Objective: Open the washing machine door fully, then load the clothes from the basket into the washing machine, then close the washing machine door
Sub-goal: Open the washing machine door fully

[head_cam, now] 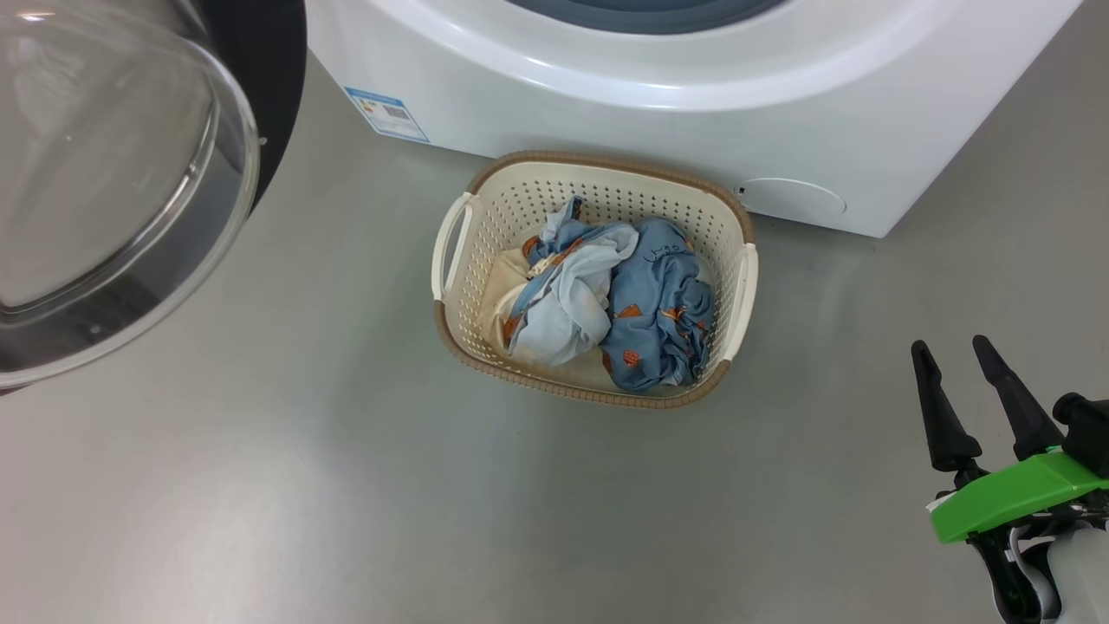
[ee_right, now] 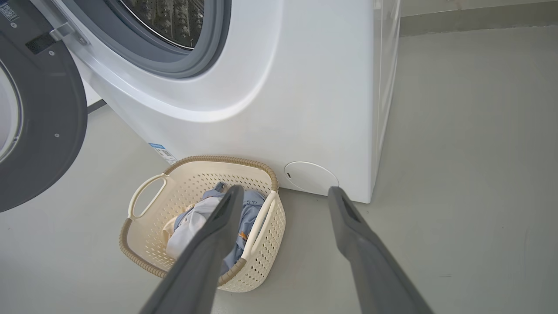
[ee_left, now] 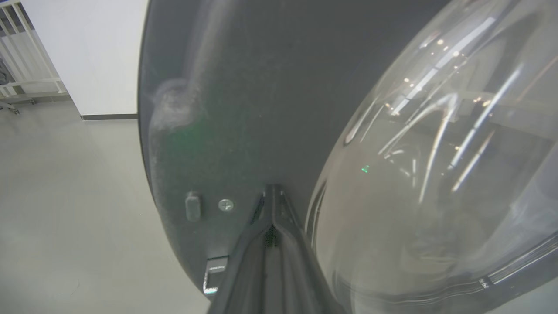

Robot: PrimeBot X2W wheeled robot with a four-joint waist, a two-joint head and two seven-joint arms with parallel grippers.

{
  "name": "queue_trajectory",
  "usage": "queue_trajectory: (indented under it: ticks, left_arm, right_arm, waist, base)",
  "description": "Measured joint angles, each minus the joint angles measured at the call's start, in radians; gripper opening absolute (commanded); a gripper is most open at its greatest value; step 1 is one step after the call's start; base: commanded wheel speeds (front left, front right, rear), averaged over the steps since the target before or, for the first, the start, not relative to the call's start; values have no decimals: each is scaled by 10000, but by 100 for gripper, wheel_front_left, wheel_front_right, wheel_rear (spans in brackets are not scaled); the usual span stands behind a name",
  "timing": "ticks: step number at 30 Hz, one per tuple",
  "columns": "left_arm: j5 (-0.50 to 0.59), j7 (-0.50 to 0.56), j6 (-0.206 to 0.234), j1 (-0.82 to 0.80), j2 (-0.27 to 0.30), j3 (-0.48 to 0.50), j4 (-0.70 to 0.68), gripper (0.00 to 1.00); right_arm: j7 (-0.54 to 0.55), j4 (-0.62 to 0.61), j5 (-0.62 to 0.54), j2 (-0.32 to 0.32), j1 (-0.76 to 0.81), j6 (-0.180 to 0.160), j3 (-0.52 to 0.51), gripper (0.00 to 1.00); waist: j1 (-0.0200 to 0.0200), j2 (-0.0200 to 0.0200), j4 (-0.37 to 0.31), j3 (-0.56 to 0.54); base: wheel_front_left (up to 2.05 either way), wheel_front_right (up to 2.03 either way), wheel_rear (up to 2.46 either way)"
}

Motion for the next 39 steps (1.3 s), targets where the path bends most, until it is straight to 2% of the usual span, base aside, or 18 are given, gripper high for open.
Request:
queue_trajectory:
  ticks: [9, 18, 23, 30, 39]
  left_arm:
    - [493, 0, -84, -334, 13, 405, 378, 0]
    - [853, 0, -291, -336, -71, 614, 535, 0]
    - [955, 0, -395, -127, -274, 686, 378, 0]
    - [1135, 0, -612, 609, -838, 767, -236, 0]
    - [1473, 0, -1147, 1577, -1342, 796, -1212, 0]
  right_arm:
    - [0, -2, 0, -15, -28, 0, 0, 100]
    - [0, 113, -2, 100, -14, 0, -8, 100]
    - [0, 155, -10, 148, 18, 0, -21, 100]
    - [0, 203, -10, 232, 197, 0, -33, 100]
    - [0, 305, -10, 378, 441, 0, -25, 100]
  waist:
    - [0, 0, -90, 67]
    - [0, 0, -137, -326]
    - [0, 0, -109, -592]
    - [0, 1, 3, -1089]
    - [0, 0, 142, -1696]
  base:
    - [0, 0, 0]
    - [0, 0, 0]
    - [0, 0, 0]
    - [0, 0, 0]
    - [0, 0, 0]
